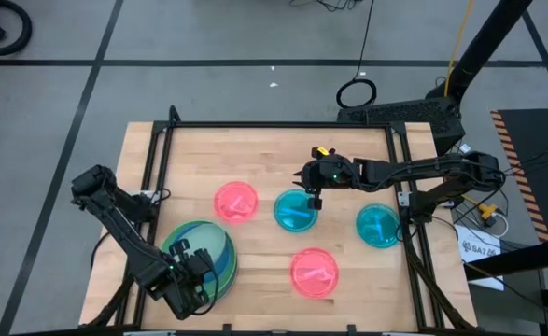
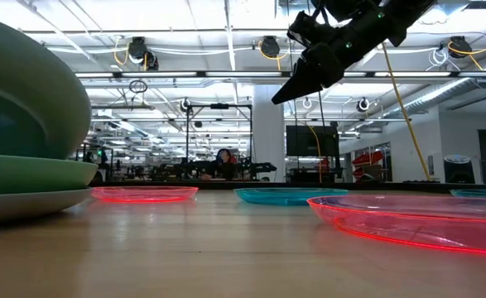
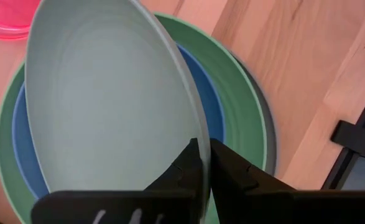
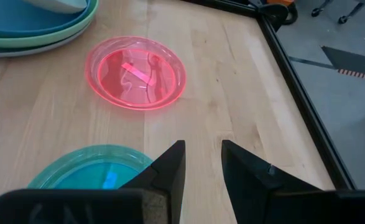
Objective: Stack plastic plates
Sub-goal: Stack the light green plate on the blue plate, then stack the left transparent blue plate on the light green plate
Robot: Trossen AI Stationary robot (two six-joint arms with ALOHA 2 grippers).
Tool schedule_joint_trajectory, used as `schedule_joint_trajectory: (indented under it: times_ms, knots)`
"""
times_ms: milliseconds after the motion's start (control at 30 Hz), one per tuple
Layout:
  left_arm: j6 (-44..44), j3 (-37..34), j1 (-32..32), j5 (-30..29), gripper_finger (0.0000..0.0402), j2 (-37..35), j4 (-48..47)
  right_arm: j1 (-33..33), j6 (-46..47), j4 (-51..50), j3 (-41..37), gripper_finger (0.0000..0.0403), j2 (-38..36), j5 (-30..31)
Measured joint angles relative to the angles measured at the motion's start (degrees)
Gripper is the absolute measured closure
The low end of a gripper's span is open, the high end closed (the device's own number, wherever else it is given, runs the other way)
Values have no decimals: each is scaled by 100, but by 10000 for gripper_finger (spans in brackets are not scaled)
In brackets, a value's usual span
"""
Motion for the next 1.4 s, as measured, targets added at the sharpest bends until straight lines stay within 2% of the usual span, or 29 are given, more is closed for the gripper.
schedule_joint_trajectory:
  times_ms: [500,600,800,967,1133,1400]
  knots:
    - [-158,0,0,302,373,0,33,0,0,-2,0,303,0,0]
    - [-167,0,0,304,350,0,34,0,0,-2,1,303,0,0]
    - [-110,0,0,304,278,0,31,0,4,-4,0,303,0,0]
    - [74,0,26,304,258,0,31,0,11,-7,0,303,0,0]
    - [561,0,196,262,257,0,31,0,21,-7,0,303,0,0]
    - [2079,0,650,-377,256,-2,17,0,68,-18,0,303,0,-2]
